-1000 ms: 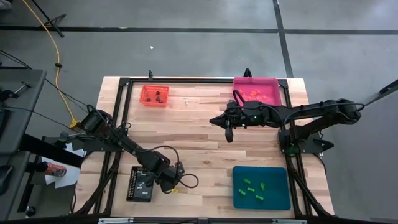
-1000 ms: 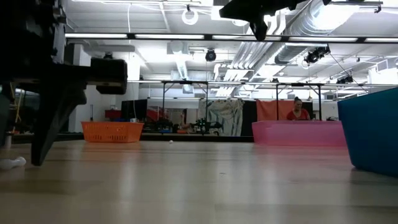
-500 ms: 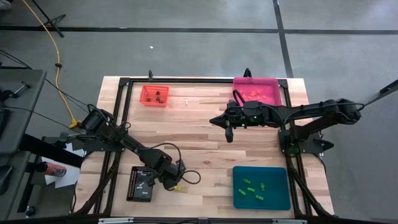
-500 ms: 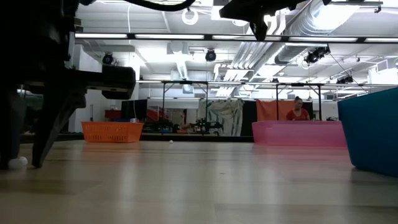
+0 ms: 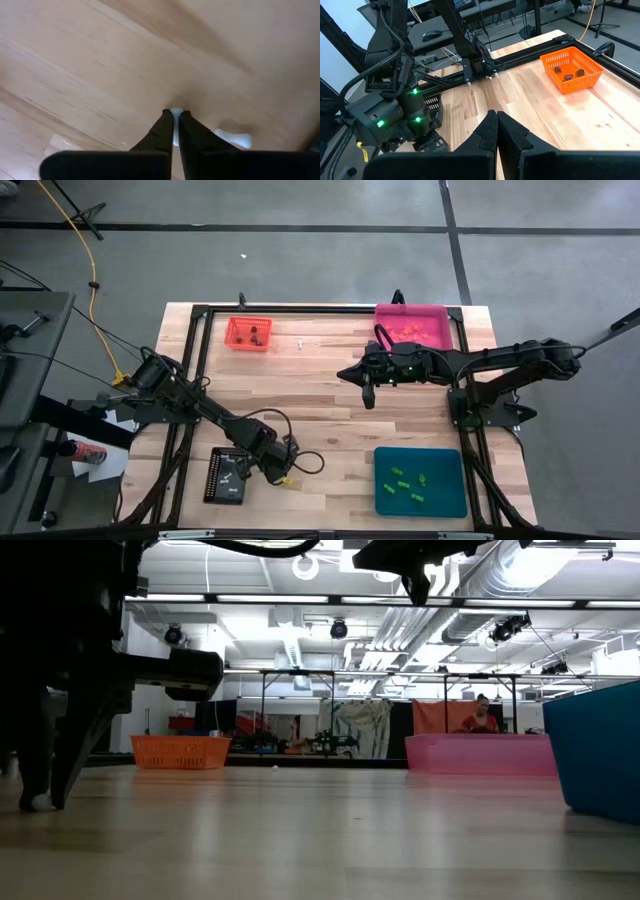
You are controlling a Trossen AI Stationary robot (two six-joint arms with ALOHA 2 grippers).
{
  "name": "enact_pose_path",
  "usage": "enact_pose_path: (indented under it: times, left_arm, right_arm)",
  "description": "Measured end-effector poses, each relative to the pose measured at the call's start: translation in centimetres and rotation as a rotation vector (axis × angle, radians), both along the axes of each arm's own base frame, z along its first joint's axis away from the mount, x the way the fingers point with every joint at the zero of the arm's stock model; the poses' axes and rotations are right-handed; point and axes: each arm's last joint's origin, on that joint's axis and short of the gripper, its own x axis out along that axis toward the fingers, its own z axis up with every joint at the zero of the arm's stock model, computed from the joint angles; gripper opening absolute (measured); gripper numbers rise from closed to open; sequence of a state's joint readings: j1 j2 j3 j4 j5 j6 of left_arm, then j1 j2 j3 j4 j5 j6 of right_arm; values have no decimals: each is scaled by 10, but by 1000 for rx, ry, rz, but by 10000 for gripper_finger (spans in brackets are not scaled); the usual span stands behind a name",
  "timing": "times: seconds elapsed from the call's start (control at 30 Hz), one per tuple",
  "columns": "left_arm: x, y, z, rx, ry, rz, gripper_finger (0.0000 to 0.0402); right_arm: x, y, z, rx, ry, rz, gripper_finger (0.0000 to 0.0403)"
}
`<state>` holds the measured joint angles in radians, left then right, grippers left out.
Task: Sort Halloween decoration
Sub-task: Put the bottom right white bone toy into the black bin
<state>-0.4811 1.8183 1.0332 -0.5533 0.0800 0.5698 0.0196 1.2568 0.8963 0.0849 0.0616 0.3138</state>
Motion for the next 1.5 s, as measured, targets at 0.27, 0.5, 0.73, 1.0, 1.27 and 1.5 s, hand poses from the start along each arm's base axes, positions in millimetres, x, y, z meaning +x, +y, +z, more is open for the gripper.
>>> enact_pose_path:
  times: [0.27,0.5,0.73,1.0,1.27,1.5]
  left_arm:
    - [-1,27,16,-54,78,137,1]
    - [-4,81,69,-140,-27,386,1]
    - [-17,133,144,-469,-393,729,1]
    - [-53,160,180,-822,-941,900,0]
    - [-65,163,162,-931,-1134,1016,0]
    - [-65,163,163,-916,-1155,1011,0]
  right_arm:
    - [0,0,0,-5,0,1,0]
    - [0,0,0,-10,0,-9,0]
    - [0,0,0,-29,2,-3,0]
    - [1,0,2,-21,-22,20,0]
    - [3,4,17,-66,-176,71,0]
    - [3,4,17,-79,-181,85,0]
